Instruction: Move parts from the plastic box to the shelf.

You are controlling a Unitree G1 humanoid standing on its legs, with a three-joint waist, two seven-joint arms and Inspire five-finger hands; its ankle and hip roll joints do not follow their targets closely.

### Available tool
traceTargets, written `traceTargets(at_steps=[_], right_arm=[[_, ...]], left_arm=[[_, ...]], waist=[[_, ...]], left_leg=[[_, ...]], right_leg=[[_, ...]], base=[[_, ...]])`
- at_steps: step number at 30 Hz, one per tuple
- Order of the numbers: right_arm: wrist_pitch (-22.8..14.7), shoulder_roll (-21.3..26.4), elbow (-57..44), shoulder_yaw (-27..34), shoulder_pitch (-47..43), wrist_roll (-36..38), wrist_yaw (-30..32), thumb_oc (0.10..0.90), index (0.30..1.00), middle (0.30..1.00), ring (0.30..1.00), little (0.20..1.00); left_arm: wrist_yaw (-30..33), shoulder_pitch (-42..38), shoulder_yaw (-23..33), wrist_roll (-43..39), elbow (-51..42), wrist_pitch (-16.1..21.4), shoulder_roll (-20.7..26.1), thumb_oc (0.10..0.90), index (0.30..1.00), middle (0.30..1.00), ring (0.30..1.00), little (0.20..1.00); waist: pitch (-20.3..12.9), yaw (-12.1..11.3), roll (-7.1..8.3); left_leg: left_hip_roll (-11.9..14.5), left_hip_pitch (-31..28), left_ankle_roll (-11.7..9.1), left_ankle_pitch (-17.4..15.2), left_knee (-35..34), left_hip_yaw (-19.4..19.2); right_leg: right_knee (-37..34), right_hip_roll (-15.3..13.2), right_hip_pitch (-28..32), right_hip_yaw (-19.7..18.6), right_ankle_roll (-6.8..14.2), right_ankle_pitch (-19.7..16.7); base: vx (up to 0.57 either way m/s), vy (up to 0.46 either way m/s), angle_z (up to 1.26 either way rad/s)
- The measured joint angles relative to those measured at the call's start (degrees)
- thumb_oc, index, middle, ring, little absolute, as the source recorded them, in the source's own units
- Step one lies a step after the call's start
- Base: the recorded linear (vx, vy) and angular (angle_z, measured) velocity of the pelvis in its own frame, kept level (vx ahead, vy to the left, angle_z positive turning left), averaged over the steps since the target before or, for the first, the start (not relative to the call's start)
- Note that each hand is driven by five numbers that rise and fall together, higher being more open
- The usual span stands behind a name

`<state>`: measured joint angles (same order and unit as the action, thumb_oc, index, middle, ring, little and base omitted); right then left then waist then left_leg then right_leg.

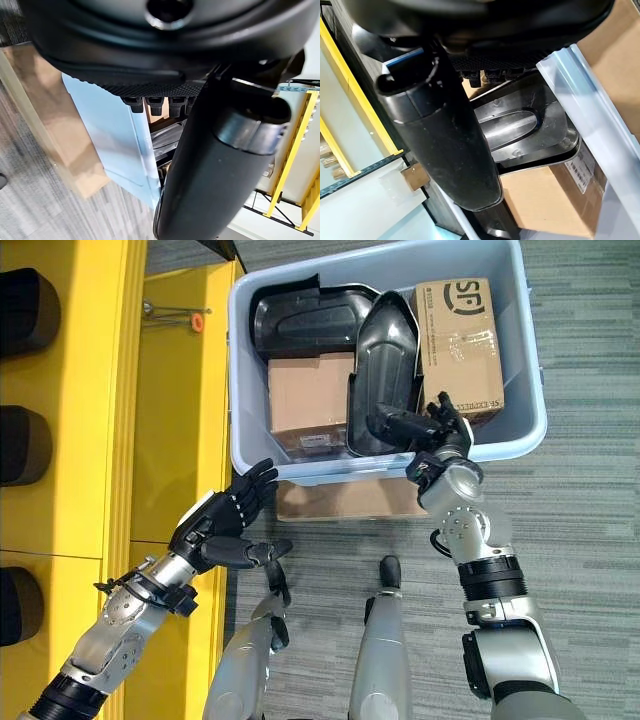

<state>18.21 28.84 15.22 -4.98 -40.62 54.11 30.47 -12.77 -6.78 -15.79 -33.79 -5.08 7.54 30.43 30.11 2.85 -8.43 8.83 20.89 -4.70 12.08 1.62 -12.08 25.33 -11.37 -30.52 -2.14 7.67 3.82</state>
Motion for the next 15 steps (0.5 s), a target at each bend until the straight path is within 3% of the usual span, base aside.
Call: traceTargets(at_steps=[7, 15], right_arm=[[1.34, -0.48, 3.32, 0.08, -0.69, -1.39, -2.26, 0.9, 1.0, 1.0, 1.0, 1.0], [7.81, 2.55, 9.47, -0.09, -4.5, -2.24, -8.21, 0.9, 1.0, 1.0, 1.0, 1.0]], left_arm=[[0.03, -1.01, -0.17, 0.96, 0.11, -0.02, -0.37, 0.9, 1.0, 1.0, 1.0, 1.0], [-0.03, -1.2, -0.21, 1.1, 0.12, -1.36, -0.34, 0.9, 1.0, 1.0, 1.0, 1.0]], waist=[[-0.01, 0.03, -0.01], [-0.04, -0.31, -0.05]], left_leg=[[0.14, -0.58, -0.01, 0.05, 0.22, 1.01], [0.33, -1.06, 0.23, 0.11, 0.22, 1.92]], right_leg=[[-0.28, -0.03, 1.49, 0.95, -0.06, 0.0], [-0.02, 0.07, 2.4, 1.64, -0.24, 0.0]], base=[[0.0, -0.017, 0.05], [0.0, -0.068, 0.04]])
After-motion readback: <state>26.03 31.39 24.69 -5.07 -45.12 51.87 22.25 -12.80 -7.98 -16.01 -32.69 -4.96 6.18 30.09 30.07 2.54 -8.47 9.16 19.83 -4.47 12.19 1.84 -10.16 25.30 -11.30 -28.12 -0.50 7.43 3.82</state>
